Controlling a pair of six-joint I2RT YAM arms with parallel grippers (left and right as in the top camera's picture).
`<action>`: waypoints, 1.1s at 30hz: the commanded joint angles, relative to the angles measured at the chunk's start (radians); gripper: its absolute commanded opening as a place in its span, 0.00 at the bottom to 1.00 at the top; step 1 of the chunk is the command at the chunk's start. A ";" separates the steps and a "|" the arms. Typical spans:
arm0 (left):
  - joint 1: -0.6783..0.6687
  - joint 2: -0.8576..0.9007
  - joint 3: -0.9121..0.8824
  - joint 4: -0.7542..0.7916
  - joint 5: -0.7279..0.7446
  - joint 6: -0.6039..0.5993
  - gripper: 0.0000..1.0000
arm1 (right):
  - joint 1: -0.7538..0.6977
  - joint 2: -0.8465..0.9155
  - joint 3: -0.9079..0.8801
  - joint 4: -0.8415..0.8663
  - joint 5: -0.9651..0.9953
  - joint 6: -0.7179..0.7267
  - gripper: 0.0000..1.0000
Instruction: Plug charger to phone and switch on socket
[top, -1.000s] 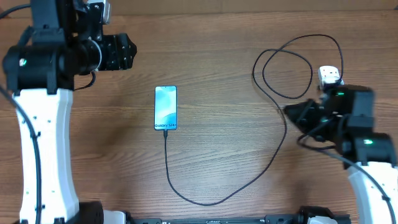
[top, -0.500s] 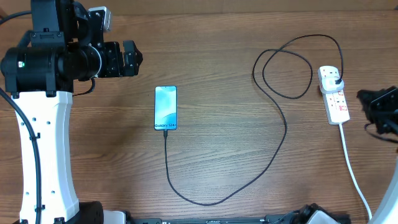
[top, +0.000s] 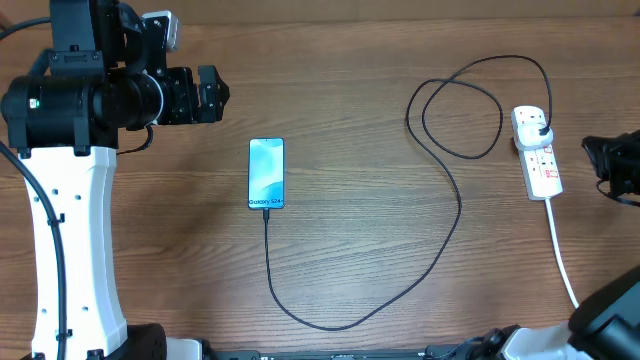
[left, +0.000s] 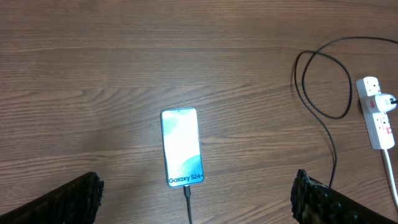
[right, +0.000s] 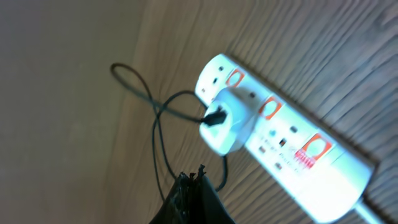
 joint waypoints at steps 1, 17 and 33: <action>-0.003 0.006 0.010 0.001 0.001 0.011 1.00 | -0.020 0.061 0.014 0.029 -0.022 0.013 0.04; -0.003 0.006 0.010 0.002 0.001 0.011 0.99 | -0.020 0.303 0.013 0.198 -0.140 0.079 0.04; -0.003 0.006 0.010 0.010 0.002 0.011 1.00 | 0.011 0.376 0.013 0.315 -0.142 0.151 0.04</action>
